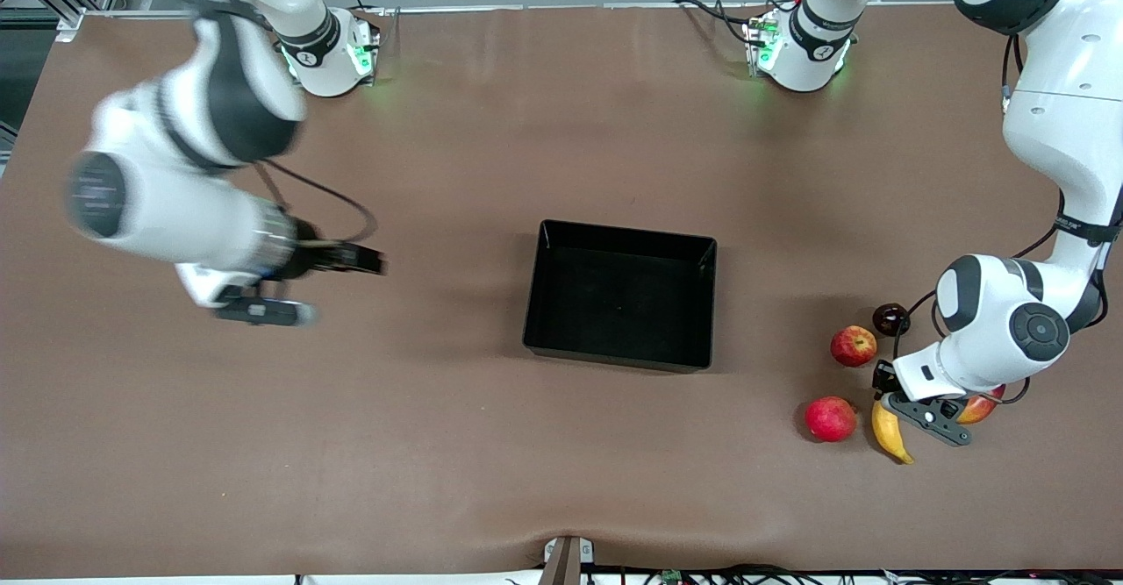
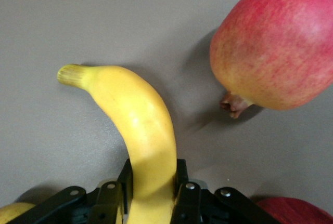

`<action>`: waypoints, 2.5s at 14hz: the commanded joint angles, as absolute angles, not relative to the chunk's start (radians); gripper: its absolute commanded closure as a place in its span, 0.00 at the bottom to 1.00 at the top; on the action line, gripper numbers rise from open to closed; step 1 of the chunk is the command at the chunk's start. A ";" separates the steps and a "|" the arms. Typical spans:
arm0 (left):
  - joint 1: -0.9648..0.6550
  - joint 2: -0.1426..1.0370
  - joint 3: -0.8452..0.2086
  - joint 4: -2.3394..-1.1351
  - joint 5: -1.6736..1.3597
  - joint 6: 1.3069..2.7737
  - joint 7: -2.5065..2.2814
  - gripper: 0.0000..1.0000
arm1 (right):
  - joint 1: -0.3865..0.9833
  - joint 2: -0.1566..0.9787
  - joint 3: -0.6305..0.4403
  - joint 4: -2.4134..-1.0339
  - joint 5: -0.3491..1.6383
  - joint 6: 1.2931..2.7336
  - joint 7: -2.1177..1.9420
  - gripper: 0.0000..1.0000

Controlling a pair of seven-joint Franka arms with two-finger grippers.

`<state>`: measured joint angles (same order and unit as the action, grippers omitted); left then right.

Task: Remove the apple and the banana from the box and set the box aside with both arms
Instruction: 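Lift the banana out and lower it beside the apple, then release, then grip the box rim with the right gripper while the left gripper withdraws, then drag the black box across the table toward the right arm's base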

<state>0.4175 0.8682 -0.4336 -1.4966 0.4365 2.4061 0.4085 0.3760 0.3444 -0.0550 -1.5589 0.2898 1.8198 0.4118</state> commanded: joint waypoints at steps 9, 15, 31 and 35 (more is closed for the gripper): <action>0.428 0.668 -0.437 -1.479 0.247 2.272 0.371 0.00 | 0.682 0.612 -0.071 -1.536 0.282 2.225 0.744 0.00; 0.422 0.468 -0.439 -1.485 0.129 2.039 0.230 0.00 | 0.753 0.696 -0.071 -1.526 0.173 2.302 0.830 0.27; 0.413 0.121 -0.554 -1.480 0.201 1.697 -0.129 0.00 | 0.565 0.605 -0.069 -1.398 0.187 1.950 0.732 1.00; 0.205 0.052 -0.340 -1.486 0.202 1.643 -0.124 0.00 | 0.401 0.505 -0.071 -1.407 0.186 1.783 0.491 1.00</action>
